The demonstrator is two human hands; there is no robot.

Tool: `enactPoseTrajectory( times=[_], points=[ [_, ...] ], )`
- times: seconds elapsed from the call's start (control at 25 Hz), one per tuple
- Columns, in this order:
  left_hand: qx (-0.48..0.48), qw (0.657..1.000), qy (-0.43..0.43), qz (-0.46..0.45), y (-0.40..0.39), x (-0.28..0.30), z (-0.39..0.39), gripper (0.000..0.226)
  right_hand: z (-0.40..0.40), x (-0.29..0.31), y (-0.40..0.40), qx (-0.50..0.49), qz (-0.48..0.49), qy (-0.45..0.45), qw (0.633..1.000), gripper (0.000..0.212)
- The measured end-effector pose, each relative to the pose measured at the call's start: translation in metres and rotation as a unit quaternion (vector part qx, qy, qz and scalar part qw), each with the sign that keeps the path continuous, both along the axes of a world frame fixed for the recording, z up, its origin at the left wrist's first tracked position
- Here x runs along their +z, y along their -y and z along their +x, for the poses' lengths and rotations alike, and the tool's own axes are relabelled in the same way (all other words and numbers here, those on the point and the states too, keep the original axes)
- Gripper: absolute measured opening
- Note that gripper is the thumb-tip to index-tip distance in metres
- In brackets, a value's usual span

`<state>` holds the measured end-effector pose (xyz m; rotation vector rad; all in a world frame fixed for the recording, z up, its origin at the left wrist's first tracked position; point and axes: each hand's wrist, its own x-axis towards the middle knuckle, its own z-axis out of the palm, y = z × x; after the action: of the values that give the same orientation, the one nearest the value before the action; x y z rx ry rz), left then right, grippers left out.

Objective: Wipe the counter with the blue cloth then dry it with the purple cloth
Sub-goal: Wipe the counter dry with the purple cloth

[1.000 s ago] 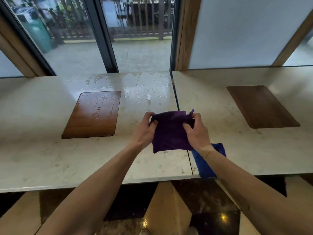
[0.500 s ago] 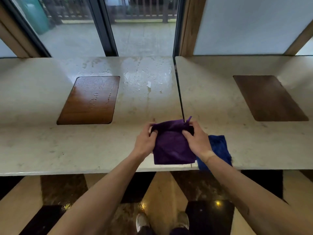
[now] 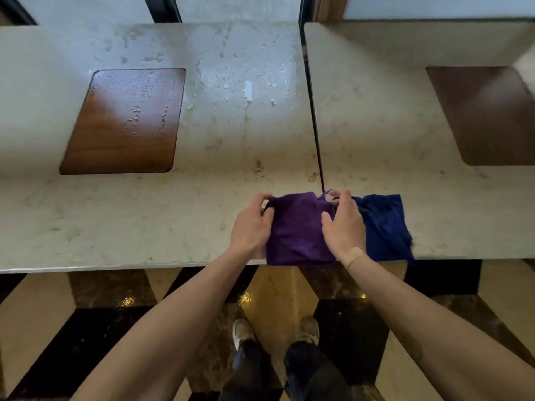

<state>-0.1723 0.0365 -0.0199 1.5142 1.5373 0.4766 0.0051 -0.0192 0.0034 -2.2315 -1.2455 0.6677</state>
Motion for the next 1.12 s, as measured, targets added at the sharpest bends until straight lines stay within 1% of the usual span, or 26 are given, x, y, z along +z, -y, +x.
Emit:
enactPoseTrajectory(
  times=[0.08,0.16,0.24,0.32,0.44,0.52,0.64,0.8,0.92,1.0,1.12],
  points=[
    [-0.014,0.999,-0.031,0.032,-0.007,0.002,-0.003,0.028,-0.016,-0.003,0.005,0.065,0.053,0.121,0.989,0.040],
    [-0.022,0.996,-0.066,0.055,-0.019,0.002,-0.011,0.032,-0.036,-0.010,0.009,0.160,0.077,0.196,0.964,0.042],
    [-0.003,0.993,-0.088,0.073,-0.034,0.001,-0.027,0.034,-0.052,-0.022,0.009,0.212,0.026,0.226,0.950,0.049],
    [0.019,0.991,-0.095,0.093,-0.053,-0.001,-0.048,0.034,-0.059,-0.038,0.006,0.227,-0.037,0.245,0.942,0.059],
    [0.043,0.985,-0.110,0.127,-0.088,-0.005,-0.087,0.034,-0.061,-0.057,0.004,0.233,-0.074,0.278,0.929,0.067],
    [0.042,0.972,-0.171,0.158,-0.115,-0.008,-0.117,0.036,-0.062,-0.062,0.003,0.223,-0.077,0.287,0.928,0.068],
    [0.031,0.939,-0.299,0.167,-0.159,-0.015,-0.164,0.039,-0.063,-0.063,0.000,0.216,-0.088,0.291,0.928,0.068],
    [-0.035,0.913,-0.372,0.161,-0.215,-0.029,-0.186,0.038,-0.065,-0.063,-0.011,0.194,-0.100,0.283,0.934,0.068],
    [-0.047,0.911,-0.391,0.124,-0.249,-0.035,-0.183,0.051,-0.065,-0.063,-0.033,0.176,-0.100,0.278,0.939,0.069],
    [-0.035,0.914,-0.385,0.125,-0.261,-0.038,-0.183,0.056,-0.063,-0.063,-0.055,0.169,-0.105,0.271,0.942,0.069],
    [-0.020,0.918,-0.371,0.135,-0.262,-0.043,-0.181,0.059,-0.057,-0.062,-0.091,0.168,-0.111,0.259,0.945,0.067]
  ],
)
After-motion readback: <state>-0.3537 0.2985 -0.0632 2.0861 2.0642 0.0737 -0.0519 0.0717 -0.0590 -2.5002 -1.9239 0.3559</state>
